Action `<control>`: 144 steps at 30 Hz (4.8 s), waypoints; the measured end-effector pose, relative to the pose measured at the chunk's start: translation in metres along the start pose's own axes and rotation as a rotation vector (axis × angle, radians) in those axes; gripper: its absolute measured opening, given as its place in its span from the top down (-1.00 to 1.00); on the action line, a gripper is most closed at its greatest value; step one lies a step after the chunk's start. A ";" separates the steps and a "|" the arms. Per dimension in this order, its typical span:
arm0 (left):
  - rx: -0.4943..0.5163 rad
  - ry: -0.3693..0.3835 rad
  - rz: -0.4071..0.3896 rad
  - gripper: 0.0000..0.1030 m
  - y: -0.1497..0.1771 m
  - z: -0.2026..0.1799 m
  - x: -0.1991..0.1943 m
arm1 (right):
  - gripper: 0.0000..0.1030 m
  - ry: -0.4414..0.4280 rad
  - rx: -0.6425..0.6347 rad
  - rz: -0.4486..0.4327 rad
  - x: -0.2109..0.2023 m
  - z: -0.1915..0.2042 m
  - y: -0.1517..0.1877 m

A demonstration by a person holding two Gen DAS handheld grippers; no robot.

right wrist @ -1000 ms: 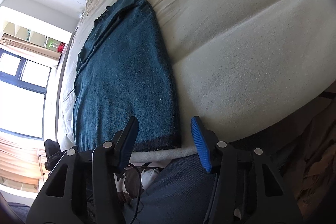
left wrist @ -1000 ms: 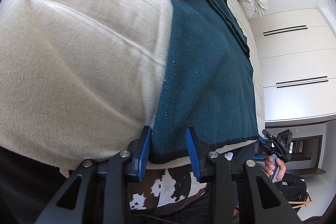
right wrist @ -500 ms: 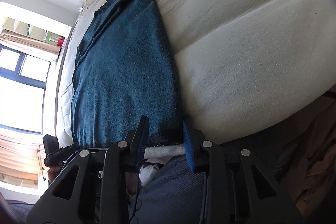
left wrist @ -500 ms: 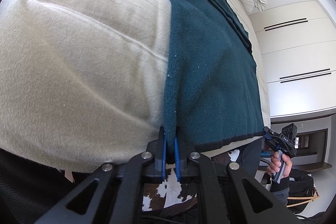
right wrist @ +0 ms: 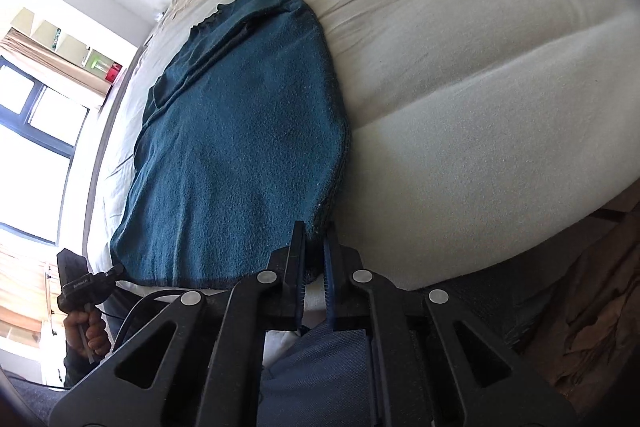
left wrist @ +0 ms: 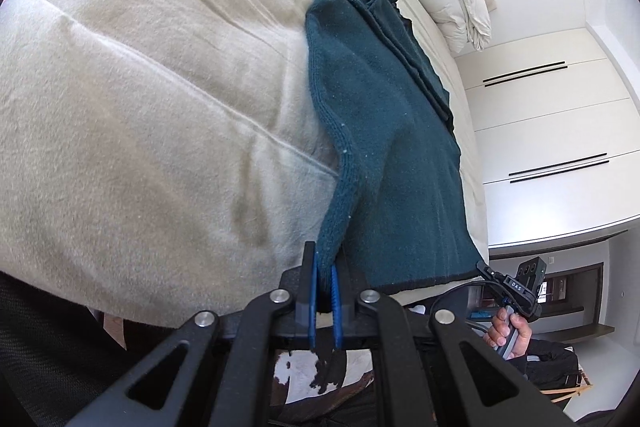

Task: Fold small clothes
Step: 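Lift the hem with both grippers and fold it toward the collar, then lower the folded hem onto the sweater and open both grippers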

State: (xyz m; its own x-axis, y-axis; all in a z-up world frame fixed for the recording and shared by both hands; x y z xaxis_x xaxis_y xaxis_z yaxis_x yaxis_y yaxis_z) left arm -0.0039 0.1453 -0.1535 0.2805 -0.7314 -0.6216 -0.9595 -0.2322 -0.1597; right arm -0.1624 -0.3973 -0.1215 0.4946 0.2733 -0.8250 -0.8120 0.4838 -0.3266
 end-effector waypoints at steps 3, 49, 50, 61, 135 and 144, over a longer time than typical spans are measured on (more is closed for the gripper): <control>-0.006 0.051 -0.029 0.86 -0.006 -0.008 -0.008 | 0.87 -0.038 0.003 -0.024 -0.008 0.007 -0.005; 0.044 0.205 -0.320 0.86 -0.172 -0.079 -0.038 | 0.87 -0.147 -0.029 -0.348 -0.015 0.101 -0.179; 0.045 0.203 -0.324 0.86 -0.177 -0.079 -0.037 | 0.87 -0.138 -0.033 -0.352 -0.013 0.101 -0.185; 0.055 0.188 -0.352 0.86 -0.243 -0.089 -0.012 | 0.87 -0.079 -0.008 -0.378 0.028 0.101 -0.262; 0.123 -0.207 -0.305 0.71 -0.245 -0.029 0.092 | 0.90 0.258 -0.110 -0.235 0.150 0.063 -0.236; 0.189 -0.288 -0.275 0.78 -0.245 -0.029 0.098 | 0.91 0.210 -0.040 -0.232 0.144 0.049 -0.228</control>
State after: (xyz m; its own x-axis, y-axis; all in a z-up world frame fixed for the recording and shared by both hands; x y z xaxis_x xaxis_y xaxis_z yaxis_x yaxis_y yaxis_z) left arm 0.2593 0.1117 -0.1537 0.5324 -0.4439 -0.7208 -0.8461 -0.2517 -0.4699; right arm 0.1094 -0.4275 -0.1427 0.5968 -0.0207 -0.8022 -0.6985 0.4787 -0.5320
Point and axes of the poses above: each gripper's, at about its wrist camera, not at the fingertips, and x roughly the way its jaws point, z to its left, y to its underside, the point moved 5 cm from there along x, roughly the way its jaws point, and after that the axes turned 2 degrees about y, right-handed, at the moved point
